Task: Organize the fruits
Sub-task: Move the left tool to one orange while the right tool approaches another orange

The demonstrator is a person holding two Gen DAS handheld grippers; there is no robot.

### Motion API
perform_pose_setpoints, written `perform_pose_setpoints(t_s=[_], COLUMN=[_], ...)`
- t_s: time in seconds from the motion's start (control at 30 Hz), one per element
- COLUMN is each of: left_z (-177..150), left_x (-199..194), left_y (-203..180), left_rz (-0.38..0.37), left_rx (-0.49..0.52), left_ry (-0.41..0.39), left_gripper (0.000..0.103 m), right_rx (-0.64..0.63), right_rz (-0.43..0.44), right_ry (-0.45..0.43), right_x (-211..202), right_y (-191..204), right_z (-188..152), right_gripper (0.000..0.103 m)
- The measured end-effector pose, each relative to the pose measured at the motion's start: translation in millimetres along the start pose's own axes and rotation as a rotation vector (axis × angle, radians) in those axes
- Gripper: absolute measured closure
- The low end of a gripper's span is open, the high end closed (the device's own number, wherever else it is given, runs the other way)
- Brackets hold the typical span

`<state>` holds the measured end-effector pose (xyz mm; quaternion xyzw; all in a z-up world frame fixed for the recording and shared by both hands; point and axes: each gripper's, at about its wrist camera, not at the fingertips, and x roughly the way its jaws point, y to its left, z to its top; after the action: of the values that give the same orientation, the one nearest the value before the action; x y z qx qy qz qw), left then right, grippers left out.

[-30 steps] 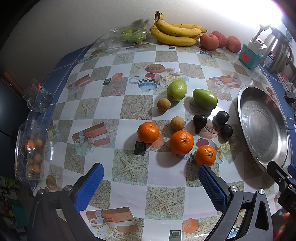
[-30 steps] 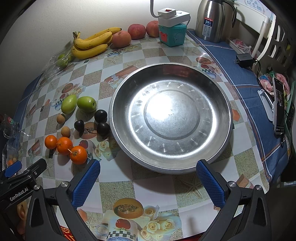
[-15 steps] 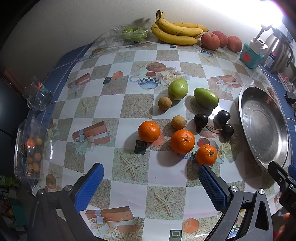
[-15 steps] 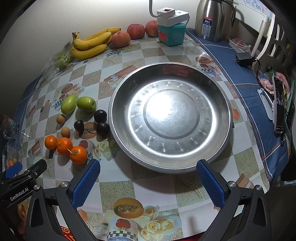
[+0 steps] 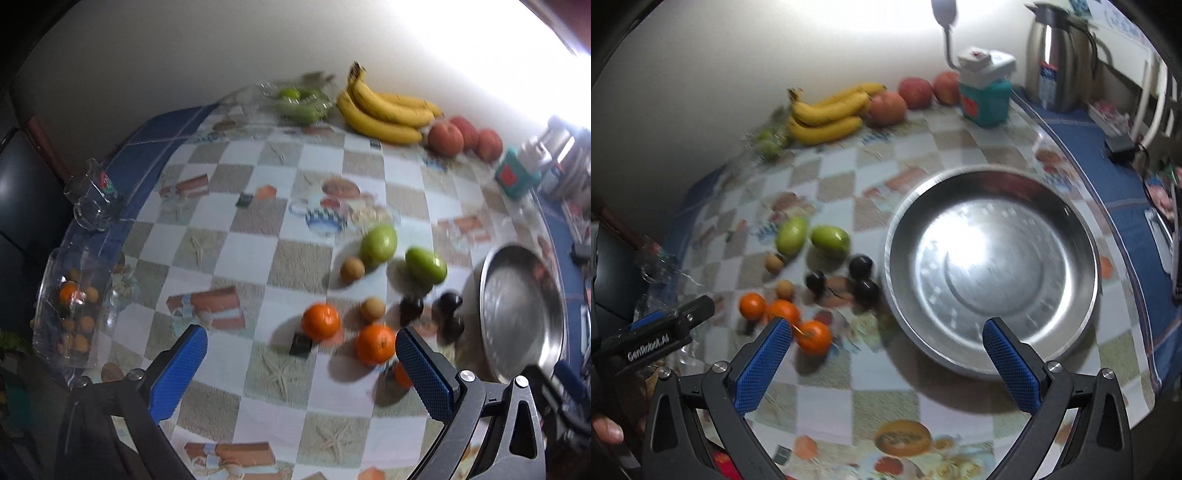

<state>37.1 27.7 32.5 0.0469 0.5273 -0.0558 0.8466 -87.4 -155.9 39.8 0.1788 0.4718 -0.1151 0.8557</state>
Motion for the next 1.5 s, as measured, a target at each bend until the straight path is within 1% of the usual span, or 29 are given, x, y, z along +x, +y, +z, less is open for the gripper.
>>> perform_pose_setpoints(t_s=[0.07,0.13,0.17,0.23,0.3,0.4,0.53,0.63,0.77,0.9,1.03,1.2,1.3,1.4,1.5], left_z=[4,8,9,12,15,19,20,19,14,8,4,0,-2,-2,-2], left_x=[2,8,11,20,28,36,47,52,57,65,69,79,85,86,87], left_y=[-1,-3,-4,-5,-4,1,11,20,24,21,15,10,9,10,9], left_rz=[0.011,0.017,0.009,-0.007,0.005,-0.002,0.026,0.047,0.060,0.044,0.001,0.009,0.000,-0.006,-0.002], left_rx=[-0.009,-0.022,-0.027,-0.034,-0.046,-0.062,-0.074,-0.092,-0.082,-0.061,-0.050,-0.031,-0.039,-0.052,-0.045], left_ry=[-0.005,-0.003,0.003,0.017,0.029,0.016,0.028,0.031,0.051,0.083,0.109,0.149,0.166,0.161,0.155], left_gripper=[0.000,0.000,0.000,0.000,0.000,0.000,0.000,0.000,0.000,0.000,0.000,0.000,0.000,0.000,0.000], right_rx=[0.004,0.023,0.025,0.011,-0.018,-0.054,-0.069,-0.077,-0.088,-0.100,-0.084,-0.092,-0.113,-0.148,-0.151], right_rz=[0.037,0.093,0.104,0.088,0.090,0.095,0.091,0.109,0.128,0.124,0.154,0.125,0.105,0.090,0.081], right_ry=[-0.006,0.028,0.043,0.054,0.050,0.071,0.069,0.115,0.176,0.205,0.239,0.278,0.308,0.295,0.279], right_x=[2,11,15,23,27,40,52,61,74,81,86,93,98,95,94], right_y=[3,8,9,17,27,37,41,43,47,49,48,48,51,56,55], right_z=[6,11,13,16,21,28,30,27,19,13,6,0,-4,-4,-2], right_gripper=[0.000,0.000,0.000,0.000,0.000,0.000,0.000,0.000,0.000,0.000,0.000,0.000,0.000,0.000,0.001])
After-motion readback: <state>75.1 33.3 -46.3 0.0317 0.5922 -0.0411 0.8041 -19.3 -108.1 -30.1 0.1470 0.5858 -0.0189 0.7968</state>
